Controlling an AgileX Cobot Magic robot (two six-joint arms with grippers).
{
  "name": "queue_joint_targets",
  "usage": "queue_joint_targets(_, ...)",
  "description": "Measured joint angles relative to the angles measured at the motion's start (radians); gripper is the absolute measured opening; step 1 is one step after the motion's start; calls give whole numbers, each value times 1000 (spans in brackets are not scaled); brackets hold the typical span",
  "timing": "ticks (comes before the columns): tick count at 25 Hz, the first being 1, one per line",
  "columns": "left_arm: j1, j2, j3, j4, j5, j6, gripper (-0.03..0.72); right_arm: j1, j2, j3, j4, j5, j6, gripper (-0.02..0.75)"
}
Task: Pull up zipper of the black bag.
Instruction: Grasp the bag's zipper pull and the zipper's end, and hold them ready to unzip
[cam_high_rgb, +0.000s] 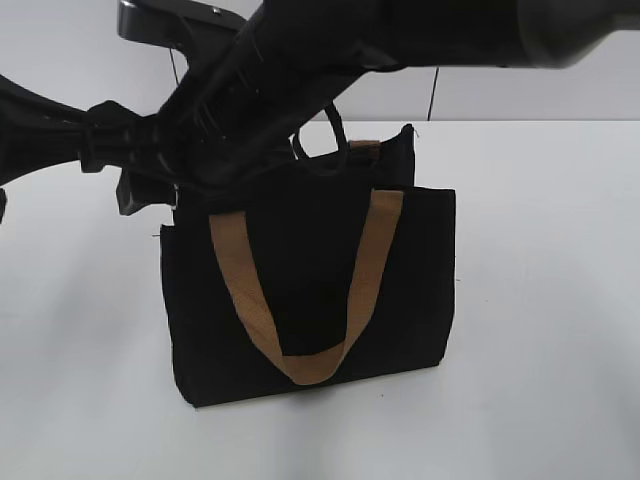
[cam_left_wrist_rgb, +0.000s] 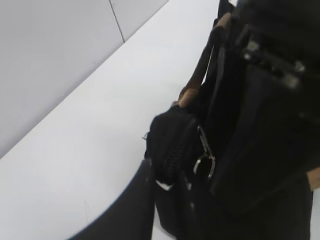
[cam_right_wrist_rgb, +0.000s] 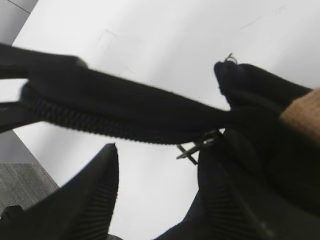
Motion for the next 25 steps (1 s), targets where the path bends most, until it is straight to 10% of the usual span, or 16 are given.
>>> queue_joint_targets(13, 0, -23, 0, 0, 38, 0, 22, 0, 14, 0, 9, -3, 31, 384)
queue_joint_targets(20, 0, -27, 0, 0, 30, 0, 21, 0, 14, 0, 9, -3, 32, 44)
queue_joint_targets(25, 0, -27, 0, 1, -14, 0, 20, 0, 14, 0, 8, 19, 34, 5)
